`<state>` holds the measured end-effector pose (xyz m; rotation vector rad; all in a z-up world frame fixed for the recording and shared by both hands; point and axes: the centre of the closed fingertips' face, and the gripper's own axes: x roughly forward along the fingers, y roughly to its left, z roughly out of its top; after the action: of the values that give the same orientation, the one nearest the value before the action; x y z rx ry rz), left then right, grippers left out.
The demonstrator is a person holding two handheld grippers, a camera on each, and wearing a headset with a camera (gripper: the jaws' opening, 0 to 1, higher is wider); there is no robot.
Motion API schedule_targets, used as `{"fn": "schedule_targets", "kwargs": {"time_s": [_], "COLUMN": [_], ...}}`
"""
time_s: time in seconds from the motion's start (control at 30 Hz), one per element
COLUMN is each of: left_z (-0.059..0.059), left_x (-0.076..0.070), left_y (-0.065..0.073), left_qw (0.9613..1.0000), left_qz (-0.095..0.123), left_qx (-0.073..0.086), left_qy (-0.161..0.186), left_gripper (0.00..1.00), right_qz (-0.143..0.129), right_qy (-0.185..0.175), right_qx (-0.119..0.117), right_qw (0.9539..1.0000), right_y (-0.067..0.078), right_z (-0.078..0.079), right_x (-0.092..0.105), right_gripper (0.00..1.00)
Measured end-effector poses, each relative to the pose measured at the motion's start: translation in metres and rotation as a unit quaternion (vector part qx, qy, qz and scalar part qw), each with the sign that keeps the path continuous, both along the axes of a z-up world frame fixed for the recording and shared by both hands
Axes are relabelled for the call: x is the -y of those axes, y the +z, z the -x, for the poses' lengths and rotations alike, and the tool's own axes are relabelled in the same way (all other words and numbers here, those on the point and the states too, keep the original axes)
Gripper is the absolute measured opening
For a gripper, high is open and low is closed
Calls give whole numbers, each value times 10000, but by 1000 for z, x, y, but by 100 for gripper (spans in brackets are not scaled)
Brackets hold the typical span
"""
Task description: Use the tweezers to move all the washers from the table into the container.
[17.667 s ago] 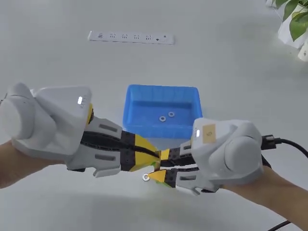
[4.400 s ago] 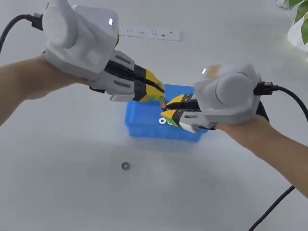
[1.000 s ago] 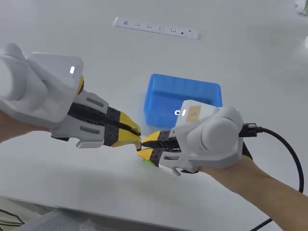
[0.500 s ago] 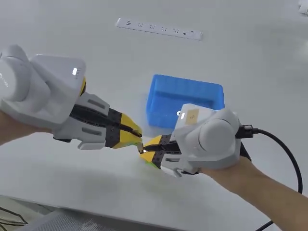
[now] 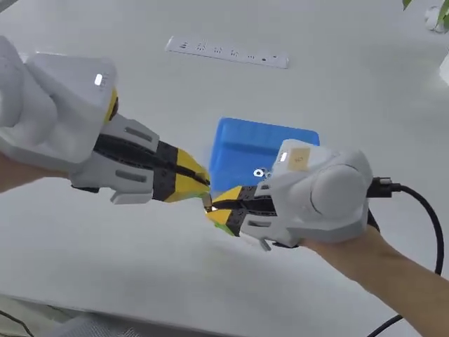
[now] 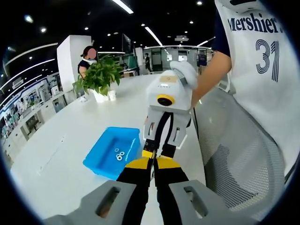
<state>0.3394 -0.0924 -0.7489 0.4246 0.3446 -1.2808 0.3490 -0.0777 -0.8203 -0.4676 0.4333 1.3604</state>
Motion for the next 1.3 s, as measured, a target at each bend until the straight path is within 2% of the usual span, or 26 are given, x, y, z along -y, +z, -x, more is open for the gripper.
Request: {"fn": "schedule_targets", "kwargs": {"time_s": [0.23,0.4,0.5,0.63,0.73,0.87,0.9,0.97,1.0,1.03,1.07,1.1,1.17,1.23,1.3], "left_z": [-13,-29,-41,-61,-79,-98,-102,-105,-108,-111,-115,-114,-115,-116,-117], "left_x": [12,21,25,30,36,40,42,44,44,44,45,47,48,46,44], "left_y": [26,45,50,50,41,18,11,4,-1,-4,-6,-7,-9,-16,-20], "left_qw": [9990,9970,9958,9948,9951,9970,9972,9975,9982,9986,9988,9990,9992,9992,9991], "left_qz": [-56,-114,-145,-176,-146,-183,-211,-201,-189,-171,-147,-109,-53,-155,-197], "left_qx": [368,643,752,812,763,529,479,417,332,289,280,226,159,118,98], "left_qy": [-244,-421,-507,-581,-605,-525,-527,-526,-470,-414,-380,-383,-374,-357,-362], "left_gripper": [6,6,6,6,6,6,6,6,6,6,6,6,6,6,6], "right_qz": [-149,-243,-249,-203,-164,52,71,109,175,234,234,237,237,286,163], "right_qy": [-261,-470,-564,-703,-837,-976,-1013,-1047,-1058,-1054,-1109,-1099,-1054,-1054,-1085], "right_qx": [344,651,759,849,804,630,503,457,414,401,367,358,289,319,254], "right_qw": [9990,9965,9952,9937,9931,9932,9936,9934,9934,9933,9929,9930,9937,9935,9936], "right_y": [29,50,55,56,49,24,16,9,4,0,-4,-6,-10,-12,-9], "right_z": [-19,-40,-54,-73,-88,-106,-109,-114,-115,-115,-117,-117,-114,-113,-113], "right_x": [17,26,30,36,41,48,49,50,51,51,49,47,45,46,45], "right_gripper": [8,8,8,8,8,8,8,8,8,4,4,4,4,2,2]}}
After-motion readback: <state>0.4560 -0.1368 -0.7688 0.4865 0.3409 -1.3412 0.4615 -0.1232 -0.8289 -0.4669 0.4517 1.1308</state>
